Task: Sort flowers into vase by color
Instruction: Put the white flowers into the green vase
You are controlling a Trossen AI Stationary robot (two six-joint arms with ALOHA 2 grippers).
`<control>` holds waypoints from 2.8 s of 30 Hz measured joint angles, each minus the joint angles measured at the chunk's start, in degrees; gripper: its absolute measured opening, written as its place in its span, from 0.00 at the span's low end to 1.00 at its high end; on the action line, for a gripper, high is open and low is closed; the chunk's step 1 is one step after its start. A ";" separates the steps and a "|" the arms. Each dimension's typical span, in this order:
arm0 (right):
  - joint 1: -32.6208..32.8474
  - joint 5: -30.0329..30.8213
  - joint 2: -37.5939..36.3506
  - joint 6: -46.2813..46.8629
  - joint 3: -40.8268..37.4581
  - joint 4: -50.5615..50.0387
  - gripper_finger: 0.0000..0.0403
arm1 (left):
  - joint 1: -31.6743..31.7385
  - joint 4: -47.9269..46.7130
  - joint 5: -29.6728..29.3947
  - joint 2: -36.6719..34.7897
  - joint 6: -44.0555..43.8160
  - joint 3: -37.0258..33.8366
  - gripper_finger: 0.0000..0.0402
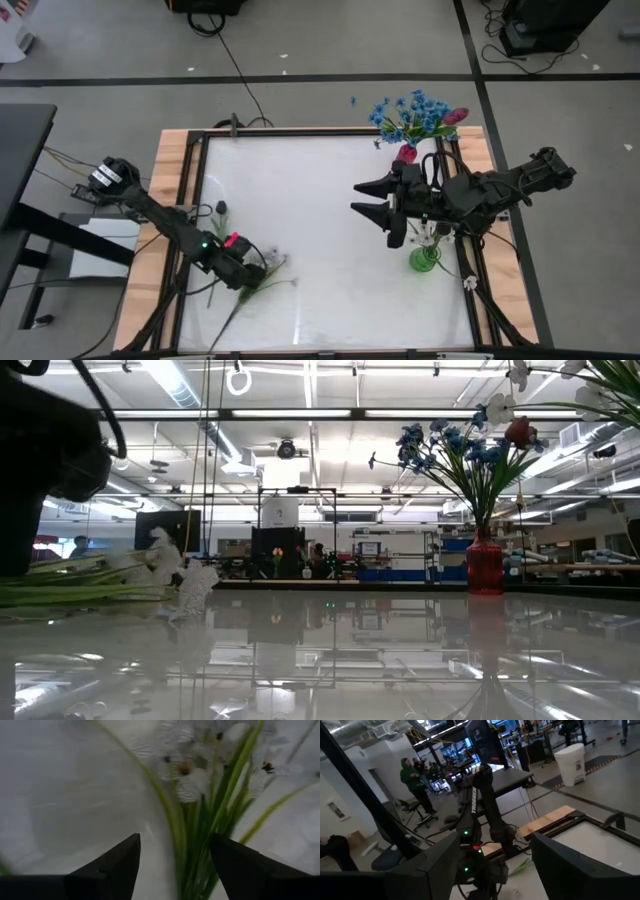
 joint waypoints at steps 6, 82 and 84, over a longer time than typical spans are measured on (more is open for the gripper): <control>-0.14 1.67 0.00 1.75 0.00 -0.07 0.63 | 0.02 7.09 -0.13 0.00 3.81 -0.62 0.55; -11.00 -20.60 0.18 -2.64 -0.09 -11.15 0.53 | 30.35 41.88 -5.40 9.58 82.55 43.77 0.03; -11.02 -20.59 0.09 -2.64 -0.09 -11.29 0.47 | 30.46 41.44 -5.14 9.74 82.22 43.62 0.03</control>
